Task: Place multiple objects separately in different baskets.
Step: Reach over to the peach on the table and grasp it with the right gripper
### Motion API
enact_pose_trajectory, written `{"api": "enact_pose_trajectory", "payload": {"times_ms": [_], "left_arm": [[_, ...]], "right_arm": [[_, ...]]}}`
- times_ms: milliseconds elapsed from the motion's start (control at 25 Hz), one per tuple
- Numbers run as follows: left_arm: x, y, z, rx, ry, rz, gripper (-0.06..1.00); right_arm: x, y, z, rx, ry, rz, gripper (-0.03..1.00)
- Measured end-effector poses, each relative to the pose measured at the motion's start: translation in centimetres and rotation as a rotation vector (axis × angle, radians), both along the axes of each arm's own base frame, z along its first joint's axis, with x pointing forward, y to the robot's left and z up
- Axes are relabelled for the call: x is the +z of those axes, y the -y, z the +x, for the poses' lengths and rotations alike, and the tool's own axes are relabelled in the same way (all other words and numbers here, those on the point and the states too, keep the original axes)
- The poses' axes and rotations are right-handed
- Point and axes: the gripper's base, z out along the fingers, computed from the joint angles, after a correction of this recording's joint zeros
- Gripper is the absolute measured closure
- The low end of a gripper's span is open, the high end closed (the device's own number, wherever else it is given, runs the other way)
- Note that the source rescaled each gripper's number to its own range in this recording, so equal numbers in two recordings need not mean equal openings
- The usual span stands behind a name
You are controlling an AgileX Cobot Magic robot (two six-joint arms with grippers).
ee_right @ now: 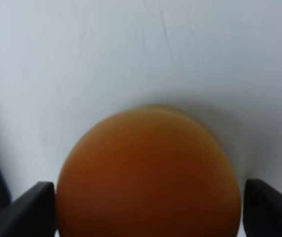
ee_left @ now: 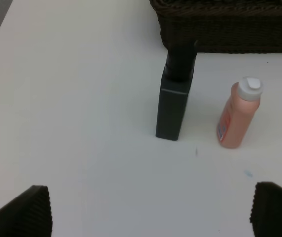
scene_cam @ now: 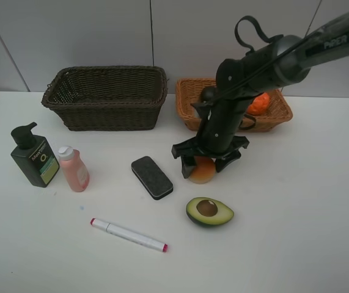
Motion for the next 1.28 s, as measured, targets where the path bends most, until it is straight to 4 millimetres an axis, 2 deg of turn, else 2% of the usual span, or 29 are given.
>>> {"api": "enact_pose_trajectory", "payload": {"times_ms": [320, 360, 400, 440, 480, 520, 1080, 1200, 1280], "left_arm": [[0.0, 0.0, 0.0, 0.000, 0.000, 0.000, -0.06], [0.0, 0.0, 0.0, 0.000, 0.000, 0.000, -0.06], [0.0, 0.0, 0.0, 0.000, 0.000, 0.000, -0.06], [0.0, 0.0, 0.0, 0.000, 0.000, 0.000, -0.06], [0.0, 0.0, 0.0, 0.000, 0.000, 0.000, -0.06], [0.0, 0.0, 0.0, 0.000, 0.000, 0.000, -0.06], [0.0, 0.0, 0.0, 0.000, 0.000, 0.000, -0.06], [0.0, 0.0, 0.0, 0.000, 0.000, 0.000, -0.06], [0.0, 0.0, 0.0, 0.000, 0.000, 0.000, -0.06]], "right_arm": [[0.0, -0.1, 0.1, 0.000, 0.011, 0.006, 0.17], [0.0, -0.1, 0.1, -0.004, 0.009, 0.009, 0.20], [0.0, -0.1, 0.1, -0.008, 0.006, 0.014, 0.31], [0.0, -0.1, 0.1, -0.010, 0.005, 0.016, 0.51], [0.0, -0.1, 0.1, -0.011, 0.004, 0.017, 0.86], [0.0, -0.2, 0.0, -0.012, 0.004, 0.017, 0.97], [0.3, -0.1, 0.0, -0.006, -0.026, 0.002, 0.97], [2.0, -0.3, 0.4, 0.017, -0.041, -0.023, 0.97], [4.2, -0.5, 1.0, 0.035, -0.023, -0.035, 0.97]]}}
